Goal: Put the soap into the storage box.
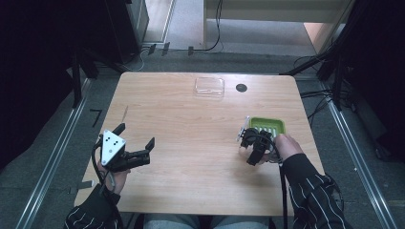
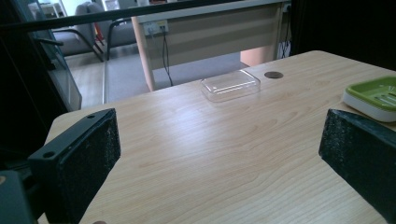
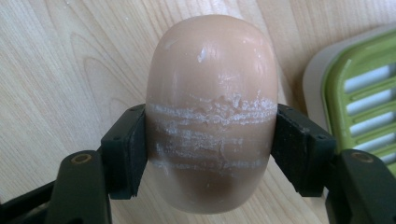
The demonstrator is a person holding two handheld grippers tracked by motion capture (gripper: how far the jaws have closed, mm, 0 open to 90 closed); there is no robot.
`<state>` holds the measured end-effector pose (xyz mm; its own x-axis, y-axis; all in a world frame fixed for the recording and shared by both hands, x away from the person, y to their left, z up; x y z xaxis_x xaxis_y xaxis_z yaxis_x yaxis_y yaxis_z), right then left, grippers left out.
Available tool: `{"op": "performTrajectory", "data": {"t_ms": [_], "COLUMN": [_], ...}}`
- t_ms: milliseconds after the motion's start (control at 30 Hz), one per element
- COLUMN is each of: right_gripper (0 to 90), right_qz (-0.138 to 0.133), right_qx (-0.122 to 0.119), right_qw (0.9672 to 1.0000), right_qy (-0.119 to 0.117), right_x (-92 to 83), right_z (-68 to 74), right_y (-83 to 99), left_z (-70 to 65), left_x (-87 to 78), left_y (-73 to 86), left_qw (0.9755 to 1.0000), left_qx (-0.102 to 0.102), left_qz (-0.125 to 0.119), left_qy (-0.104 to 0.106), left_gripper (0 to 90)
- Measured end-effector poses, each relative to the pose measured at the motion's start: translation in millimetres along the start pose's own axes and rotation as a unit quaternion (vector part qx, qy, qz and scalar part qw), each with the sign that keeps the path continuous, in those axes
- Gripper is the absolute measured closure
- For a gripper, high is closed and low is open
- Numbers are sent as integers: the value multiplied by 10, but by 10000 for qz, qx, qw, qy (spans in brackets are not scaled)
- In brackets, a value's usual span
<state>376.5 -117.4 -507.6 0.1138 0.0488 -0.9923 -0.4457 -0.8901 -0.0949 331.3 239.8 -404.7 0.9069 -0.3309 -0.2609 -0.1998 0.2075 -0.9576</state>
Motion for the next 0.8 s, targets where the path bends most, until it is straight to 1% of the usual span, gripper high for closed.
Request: {"op": "performTrajectory", "data": {"t_ms": [67,300,333,400,467,500,533,800], "right_gripper": [340,340,340,340,340,340,340,340], "right_qz": [-42,-40,-44,-24,-25,-7,-31,-92], "right_qx": [-5,-74,-46,-109,-92,-147,-107,-102], "right_qw": [10000,9999,10000,9999,9999,9999,9999,9999], "right_qy": [20,61,64,72,65,80,69,97], "right_x": [-20,-59,-63,-64,-65,-68,-85,-131], "right_z": [-23,-69,-68,-73,-74,-84,-95,-160], "right_y": [11,54,57,66,67,74,80,113], "left_z": [-1,0,0,0,0,-1,-2,0], "left_x": [0,-1,-2,-2,-1,-1,-1,-2], "left_y": [-1,-3,-4,-2,-2,-1,-3,0], "left_qw": [10000,10000,10000,10000,10000,10000,10000,10000], "left_qx": [0,-5,-11,-3,0,3,0,0], "left_qz": [-5,-14,-17,-10,-10,-4,-11,-3], "left_qy": [5,-2,-6,0,2,6,8,5], "left_gripper": [0,0,0,0,0,0,0,0]}}
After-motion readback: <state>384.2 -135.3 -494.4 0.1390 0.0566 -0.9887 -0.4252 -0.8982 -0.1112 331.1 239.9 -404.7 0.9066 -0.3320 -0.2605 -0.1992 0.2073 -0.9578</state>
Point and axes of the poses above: each handheld gripper's, and its own axes: x roughly forward along the jaws, y roughly out of its underside, z roughly to its left, the point moved 8 cm from there along x, roughly forward along the jaws
